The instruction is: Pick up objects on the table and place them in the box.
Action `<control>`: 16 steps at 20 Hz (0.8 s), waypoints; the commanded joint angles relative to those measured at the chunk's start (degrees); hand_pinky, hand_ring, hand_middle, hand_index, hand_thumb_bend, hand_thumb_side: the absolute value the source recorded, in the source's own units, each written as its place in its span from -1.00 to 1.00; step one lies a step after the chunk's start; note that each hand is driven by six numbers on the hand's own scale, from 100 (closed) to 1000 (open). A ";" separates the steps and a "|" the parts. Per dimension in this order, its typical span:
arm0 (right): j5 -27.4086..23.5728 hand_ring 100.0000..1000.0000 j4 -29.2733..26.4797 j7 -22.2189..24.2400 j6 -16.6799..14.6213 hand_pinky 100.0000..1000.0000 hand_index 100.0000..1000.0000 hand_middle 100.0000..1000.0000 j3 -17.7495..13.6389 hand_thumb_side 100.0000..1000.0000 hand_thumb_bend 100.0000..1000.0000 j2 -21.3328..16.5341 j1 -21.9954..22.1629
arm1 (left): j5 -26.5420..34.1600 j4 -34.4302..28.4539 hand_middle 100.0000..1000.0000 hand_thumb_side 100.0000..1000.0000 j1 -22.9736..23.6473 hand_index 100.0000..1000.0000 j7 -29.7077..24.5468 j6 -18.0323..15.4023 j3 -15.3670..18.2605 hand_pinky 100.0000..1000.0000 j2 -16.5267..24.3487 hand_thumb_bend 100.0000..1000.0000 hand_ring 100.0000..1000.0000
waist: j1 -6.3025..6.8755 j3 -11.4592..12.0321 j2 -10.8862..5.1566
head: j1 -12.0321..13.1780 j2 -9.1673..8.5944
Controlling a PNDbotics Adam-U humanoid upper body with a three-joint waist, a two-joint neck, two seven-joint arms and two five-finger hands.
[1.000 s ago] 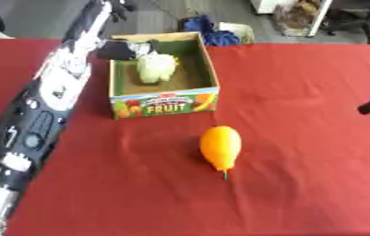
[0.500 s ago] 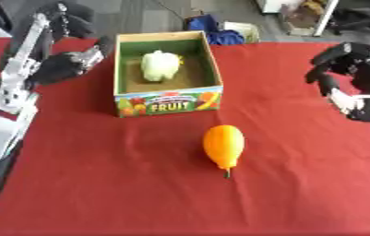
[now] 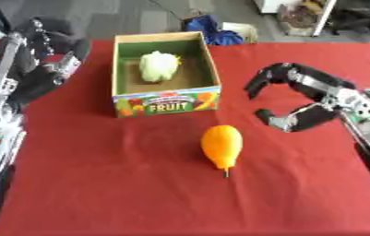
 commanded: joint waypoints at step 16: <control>17.22 0.38 8.99 3.85 -16.61 0.44 0.45 0.23 0.11 -0.53 -0.50 4.67 -1.93 | -0.40 -1.78 0.20 -0.30 -0.22 0.38 -1.19 0.06 0.40 0.28 -0.08 -0.10 0.21 | 0.38 0.37 -0.59 | -1.03 -0.40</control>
